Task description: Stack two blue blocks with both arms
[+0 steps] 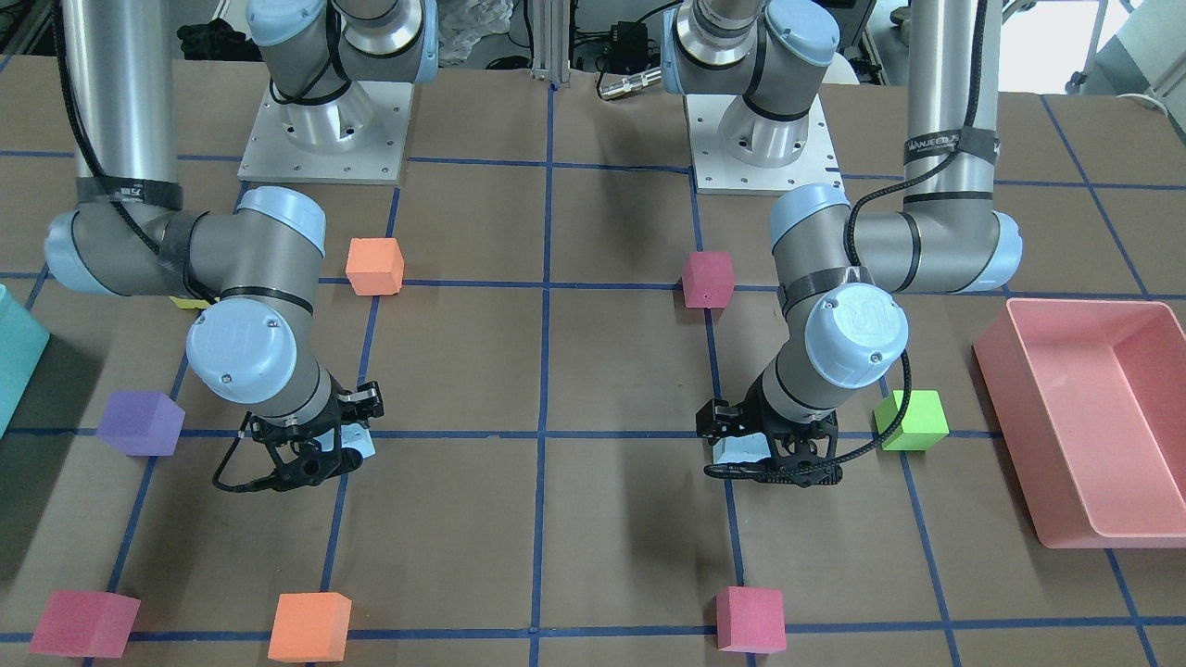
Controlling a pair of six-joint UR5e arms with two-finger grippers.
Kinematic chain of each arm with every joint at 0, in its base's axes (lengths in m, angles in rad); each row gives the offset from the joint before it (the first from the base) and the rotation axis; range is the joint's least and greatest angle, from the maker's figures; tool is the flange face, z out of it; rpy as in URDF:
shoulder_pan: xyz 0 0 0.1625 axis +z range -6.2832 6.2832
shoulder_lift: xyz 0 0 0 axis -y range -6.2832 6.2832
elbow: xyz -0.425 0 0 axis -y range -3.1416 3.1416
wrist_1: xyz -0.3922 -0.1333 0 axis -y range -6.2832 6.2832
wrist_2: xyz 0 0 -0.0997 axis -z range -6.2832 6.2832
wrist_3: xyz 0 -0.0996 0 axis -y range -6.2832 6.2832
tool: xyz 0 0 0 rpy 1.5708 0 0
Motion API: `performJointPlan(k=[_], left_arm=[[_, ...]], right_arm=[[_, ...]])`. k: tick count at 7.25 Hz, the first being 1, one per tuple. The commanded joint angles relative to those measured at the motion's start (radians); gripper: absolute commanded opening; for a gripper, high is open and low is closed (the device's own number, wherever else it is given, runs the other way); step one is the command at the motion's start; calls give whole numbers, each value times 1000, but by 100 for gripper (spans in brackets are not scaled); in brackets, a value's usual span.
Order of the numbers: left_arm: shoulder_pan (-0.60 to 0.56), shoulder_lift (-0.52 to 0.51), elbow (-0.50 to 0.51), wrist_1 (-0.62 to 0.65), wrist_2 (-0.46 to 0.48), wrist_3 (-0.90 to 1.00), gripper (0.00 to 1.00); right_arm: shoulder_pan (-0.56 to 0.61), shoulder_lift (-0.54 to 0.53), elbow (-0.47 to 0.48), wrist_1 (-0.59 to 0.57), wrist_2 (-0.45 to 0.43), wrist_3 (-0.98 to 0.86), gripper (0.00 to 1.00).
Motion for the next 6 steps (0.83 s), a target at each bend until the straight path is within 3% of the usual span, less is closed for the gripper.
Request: performJointPlan(k=[1,2,3,6], left_arm=[[0,-7,-22,1,0,-3,100],[0,-7,-35,4,0,0,100],[0,-7,-37,6,0,0,100],[0,-10,-37,48,0,2,100]], right_arm=[[2,-23,-8,42,10,106,0],[36,-68,2,79,52,285,0],[94,-92,26,110,156,425,0],[327,-152,170,-6,173,760,0]])
